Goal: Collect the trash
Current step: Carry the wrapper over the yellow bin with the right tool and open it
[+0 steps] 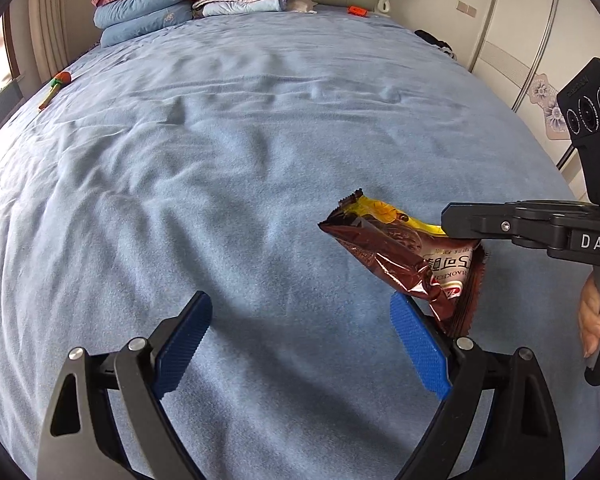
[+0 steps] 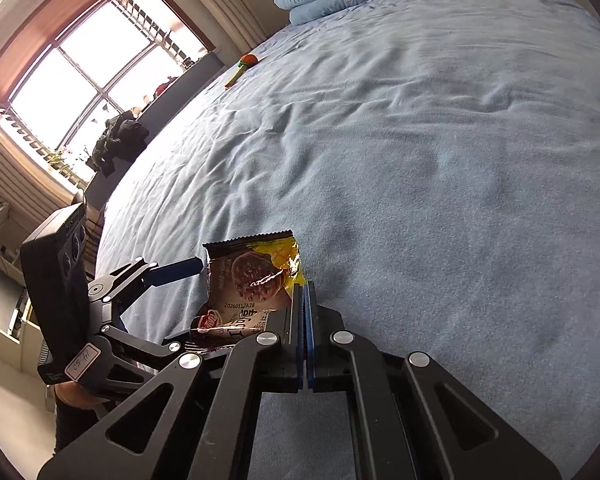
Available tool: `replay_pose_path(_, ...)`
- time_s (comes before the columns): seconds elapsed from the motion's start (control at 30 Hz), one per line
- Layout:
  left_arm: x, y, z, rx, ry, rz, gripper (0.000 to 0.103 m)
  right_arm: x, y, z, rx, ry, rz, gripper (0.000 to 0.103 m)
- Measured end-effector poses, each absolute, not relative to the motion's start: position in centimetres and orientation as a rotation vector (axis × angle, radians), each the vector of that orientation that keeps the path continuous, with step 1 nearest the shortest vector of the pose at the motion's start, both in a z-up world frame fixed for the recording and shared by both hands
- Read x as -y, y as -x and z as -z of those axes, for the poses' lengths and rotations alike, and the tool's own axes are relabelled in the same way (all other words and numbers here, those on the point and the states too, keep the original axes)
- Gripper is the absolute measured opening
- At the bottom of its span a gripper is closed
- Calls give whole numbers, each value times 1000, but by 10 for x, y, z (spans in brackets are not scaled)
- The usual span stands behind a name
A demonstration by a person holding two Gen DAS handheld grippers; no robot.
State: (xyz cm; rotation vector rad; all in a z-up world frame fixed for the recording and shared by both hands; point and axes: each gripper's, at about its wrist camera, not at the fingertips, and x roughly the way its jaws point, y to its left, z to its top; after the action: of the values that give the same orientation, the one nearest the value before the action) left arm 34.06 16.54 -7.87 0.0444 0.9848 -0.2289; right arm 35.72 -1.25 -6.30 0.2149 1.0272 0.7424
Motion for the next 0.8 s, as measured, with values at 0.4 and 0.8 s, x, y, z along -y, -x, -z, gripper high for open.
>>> replay_pose_path(0.4,-79,-290,56,-981,-92,405,90,104,-297,29,-970,-199,-617,1)
replay_pose_path(0.8,99,-205,52,-995,-253,663,90,272,-178,5,-907,-257,-414,1)
